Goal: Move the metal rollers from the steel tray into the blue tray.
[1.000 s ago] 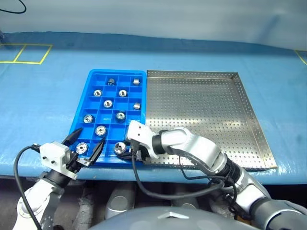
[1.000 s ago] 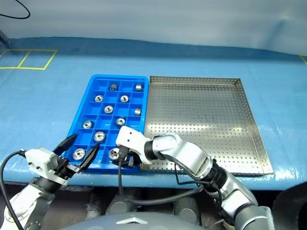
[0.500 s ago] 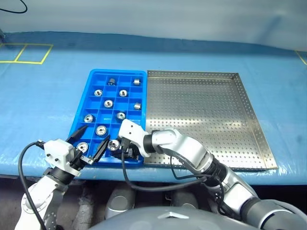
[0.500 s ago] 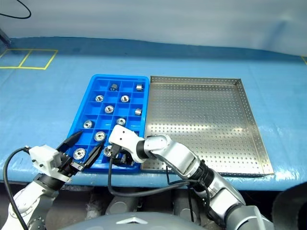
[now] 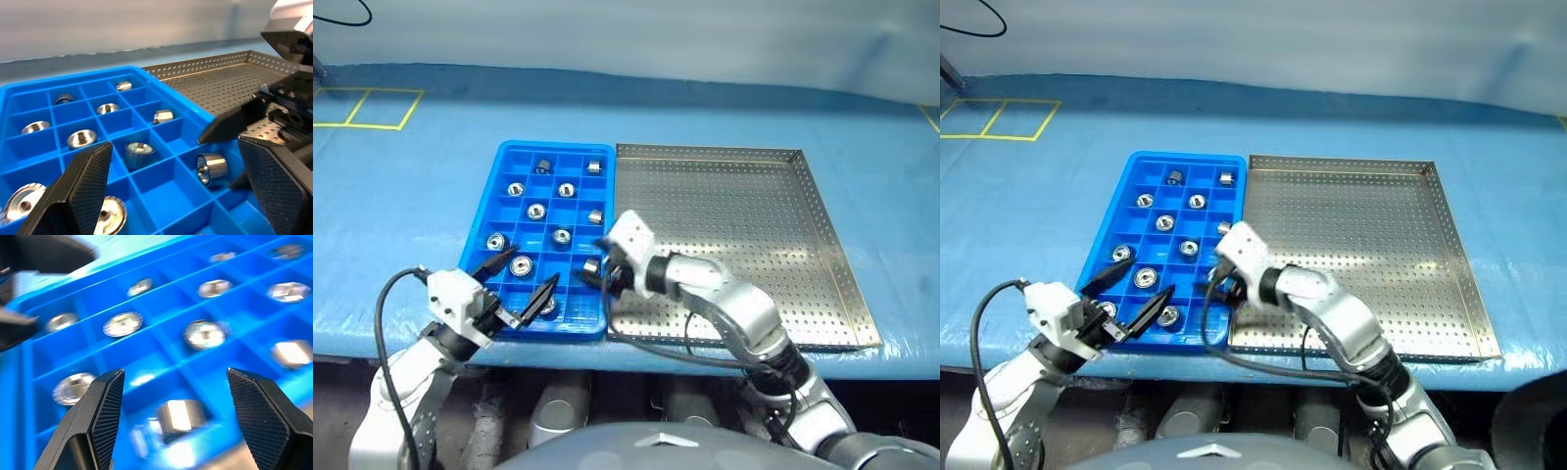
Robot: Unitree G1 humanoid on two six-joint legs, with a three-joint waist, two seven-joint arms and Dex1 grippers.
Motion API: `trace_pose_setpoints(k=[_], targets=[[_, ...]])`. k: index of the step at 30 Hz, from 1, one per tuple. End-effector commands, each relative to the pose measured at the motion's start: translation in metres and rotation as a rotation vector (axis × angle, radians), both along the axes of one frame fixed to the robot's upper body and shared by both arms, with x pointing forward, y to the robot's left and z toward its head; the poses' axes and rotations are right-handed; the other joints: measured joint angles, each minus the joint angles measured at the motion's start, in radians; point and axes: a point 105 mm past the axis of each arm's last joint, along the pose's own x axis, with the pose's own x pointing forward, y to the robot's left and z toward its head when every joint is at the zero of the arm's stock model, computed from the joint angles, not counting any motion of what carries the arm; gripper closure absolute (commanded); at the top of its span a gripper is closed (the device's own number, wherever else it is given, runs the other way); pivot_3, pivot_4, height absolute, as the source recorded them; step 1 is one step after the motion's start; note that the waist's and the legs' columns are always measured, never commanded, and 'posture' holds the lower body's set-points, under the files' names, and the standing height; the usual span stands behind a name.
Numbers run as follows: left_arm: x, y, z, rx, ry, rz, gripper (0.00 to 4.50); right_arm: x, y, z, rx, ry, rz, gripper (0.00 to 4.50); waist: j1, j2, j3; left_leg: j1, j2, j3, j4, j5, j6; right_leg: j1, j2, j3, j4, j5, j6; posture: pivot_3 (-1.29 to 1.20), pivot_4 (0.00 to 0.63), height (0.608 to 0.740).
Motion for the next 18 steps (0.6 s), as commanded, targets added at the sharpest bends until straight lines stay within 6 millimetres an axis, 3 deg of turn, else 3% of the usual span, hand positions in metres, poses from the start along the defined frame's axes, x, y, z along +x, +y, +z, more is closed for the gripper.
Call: trace_pose_setpoints(k=[1, 4, 9, 18], targets=[[0.007, -0.009, 0.002, -0.007, -0.002, -0.058, 0.00, 0.012, -0.034, 0.026, 0.058, -0.146, -0.218, 0.96, -0.011, 0.000, 0.000, 0.000, 0.000, 0.000, 0.000, 0.000, 0.000, 0.000, 0.000, 0.000, 0.000, 0.000, 0.000, 0.10, 0.150, 0.740], [0.013, -0.016, 0.004, -0.004, -0.013, -0.097, 0.00, 0.013, -0.058, 0.032, 0.133, -0.163, -0.362, 0.96, -0.029, 0.000, 0.000, 0.000, 0.001, 0.000, -0.001, 0.000, -0.001, -0.001, 0.001, 0.000, 0.000, 0.000, 0.000, 0.07, 0.150, 0.740], [0.027, -0.024, 0.011, -0.006, -0.043, -0.138, 0.00, -0.003, -0.091, 0.024, 0.078, -0.213, -0.477, 0.96, -0.057, 0.002, 0.000, 0.000, 0.001, 0.001, -0.001, 0.000, -0.001, -0.001, 0.001, 0.001, 0.001, 0.000, 0.000, 0.02, 0.150, 0.740], [0.039, -0.023, 0.017, 0.042, -0.074, -0.142, 0.00, -0.025, -0.104, 0.016, 0.070, -0.176, -0.485, 0.96, -0.095, 0.002, 0.000, 0.002, 0.002, 0.002, 0.002, 0.000, -0.001, 0.001, 0.001, 0.003, 0.002, 0.000, 0.000, 0.01, 0.150, 0.740]])
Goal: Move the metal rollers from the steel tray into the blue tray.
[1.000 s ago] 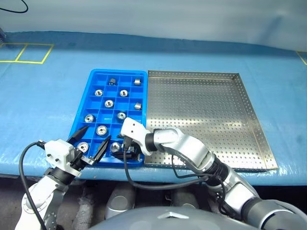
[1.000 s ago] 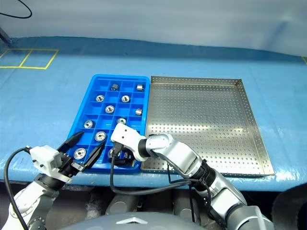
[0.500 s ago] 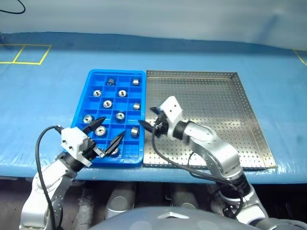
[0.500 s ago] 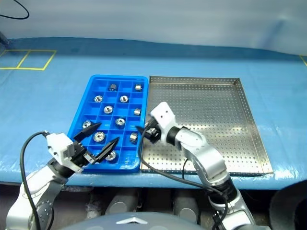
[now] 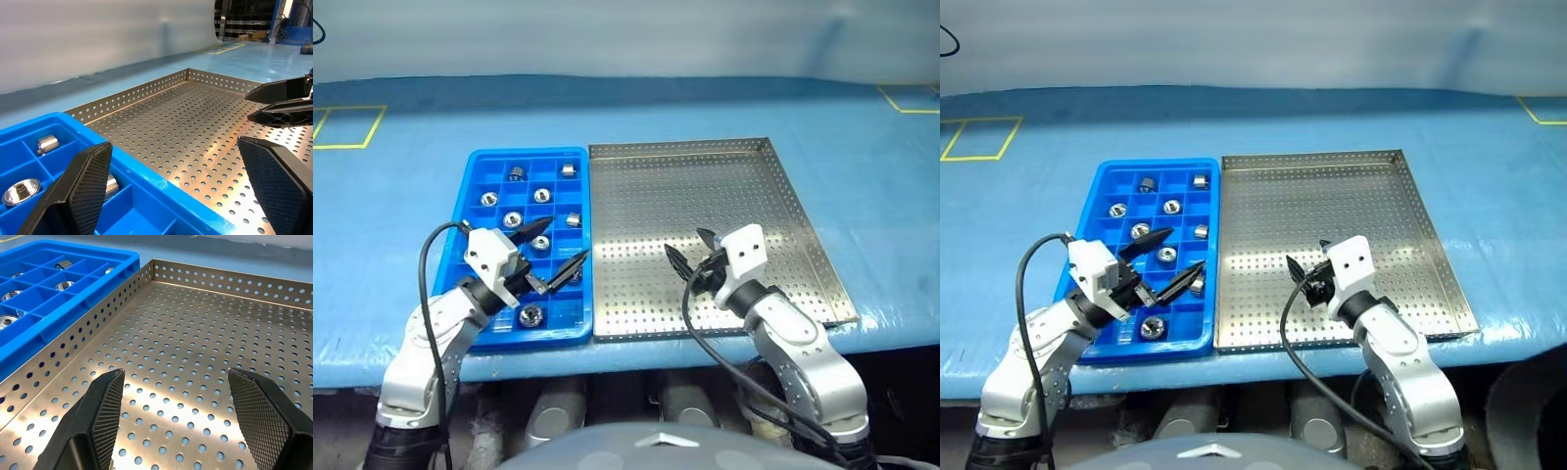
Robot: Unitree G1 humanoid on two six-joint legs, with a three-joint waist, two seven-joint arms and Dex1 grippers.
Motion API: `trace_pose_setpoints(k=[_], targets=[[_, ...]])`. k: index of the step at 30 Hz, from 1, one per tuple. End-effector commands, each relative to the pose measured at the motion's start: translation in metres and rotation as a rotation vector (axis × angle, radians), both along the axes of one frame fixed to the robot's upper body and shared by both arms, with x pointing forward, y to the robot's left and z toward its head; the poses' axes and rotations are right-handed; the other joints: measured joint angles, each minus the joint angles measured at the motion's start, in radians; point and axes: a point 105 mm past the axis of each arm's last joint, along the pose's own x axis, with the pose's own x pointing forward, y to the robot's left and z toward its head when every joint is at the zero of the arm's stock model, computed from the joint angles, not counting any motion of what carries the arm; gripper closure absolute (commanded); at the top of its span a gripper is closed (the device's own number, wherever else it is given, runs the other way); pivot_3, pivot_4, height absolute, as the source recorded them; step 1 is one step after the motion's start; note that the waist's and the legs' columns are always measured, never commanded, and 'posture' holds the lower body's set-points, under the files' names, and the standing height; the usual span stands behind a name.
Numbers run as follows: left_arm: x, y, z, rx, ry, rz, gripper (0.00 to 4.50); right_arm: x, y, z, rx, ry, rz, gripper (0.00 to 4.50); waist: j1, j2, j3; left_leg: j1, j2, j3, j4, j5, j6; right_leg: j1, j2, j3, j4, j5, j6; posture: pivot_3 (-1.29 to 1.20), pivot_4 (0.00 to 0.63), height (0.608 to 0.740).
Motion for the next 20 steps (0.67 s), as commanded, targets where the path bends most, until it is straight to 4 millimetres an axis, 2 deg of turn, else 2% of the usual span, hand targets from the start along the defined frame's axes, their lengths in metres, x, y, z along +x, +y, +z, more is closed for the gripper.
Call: trace_pose_setpoints(k=[1, 20], targets=[[0.0006, 0.0021, 0.0054, 0.021, -0.029, 0.004, 0.00, -0.0044, 0.0020, 0.0192, 0.030, -0.076, 0.022, 0.96, -0.002, 0.000, 0.000, 0.000, 0.000, 0.000, 0.000, 0.000, 0.000, 0.000, 0.000, 0.000, 0.000, 0.000, 0.000, 0.02, 0.150, 0.740], [-0.0013, 0.0078, 0.0030, 0.051, -0.042, 0.046, 0.00, -0.0061, 0.0083, 0.0099, 0.021, -0.028, 0.067, 0.96, 0.009, 0.000, 0.000, 0.000, 0.000, 0.000, 0.001, 0.000, 0.001, 0.000, -0.001, 0.000, 0.000, 0.000, 0.000, 0.05, 0.150, 0.740]])
